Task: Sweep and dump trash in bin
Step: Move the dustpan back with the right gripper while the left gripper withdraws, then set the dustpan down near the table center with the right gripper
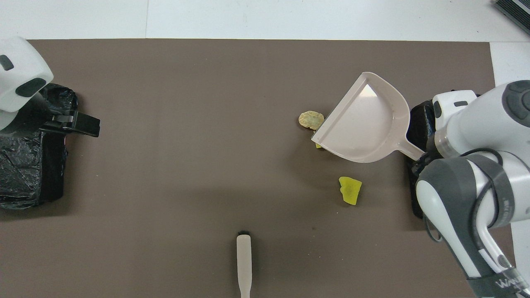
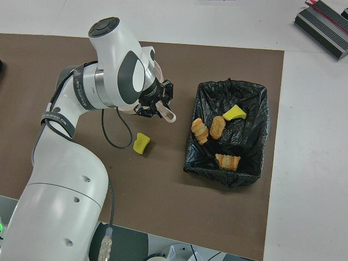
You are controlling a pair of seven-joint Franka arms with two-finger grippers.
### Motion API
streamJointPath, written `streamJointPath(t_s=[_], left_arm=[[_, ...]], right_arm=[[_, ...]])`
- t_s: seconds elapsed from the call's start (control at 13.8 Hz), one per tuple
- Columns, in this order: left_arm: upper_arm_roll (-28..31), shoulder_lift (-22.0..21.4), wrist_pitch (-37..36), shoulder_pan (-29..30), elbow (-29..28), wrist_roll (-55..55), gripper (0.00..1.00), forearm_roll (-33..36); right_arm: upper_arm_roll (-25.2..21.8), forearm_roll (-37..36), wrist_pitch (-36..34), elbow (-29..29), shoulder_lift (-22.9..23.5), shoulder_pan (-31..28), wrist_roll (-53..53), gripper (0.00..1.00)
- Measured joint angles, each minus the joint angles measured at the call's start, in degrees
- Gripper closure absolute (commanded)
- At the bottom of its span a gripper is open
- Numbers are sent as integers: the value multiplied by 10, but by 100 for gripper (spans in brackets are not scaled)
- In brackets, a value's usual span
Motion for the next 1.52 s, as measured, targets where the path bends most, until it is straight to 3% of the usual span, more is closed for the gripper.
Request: streamJointPath(t_s=[0.43,0.72,1.01,1.37,1.52], left_arm=[[4,0,0,0,5,1,0,0],[4,-1,0,0,6,1,0,0],[4,-5,0,0,8,1,0,0],[4,-6,-1,0,8,1,0,0],[5,-6,-2,0,8,1,0,0]], right_arm=[[2,45,48,7,37,94,307,100],[2,67,59,53,85,163,463,100],[2,76,115,92,161,230,600,100],[2,77,117,238,303,298,739,100],[2,77,119,271,343,310,758,100]])
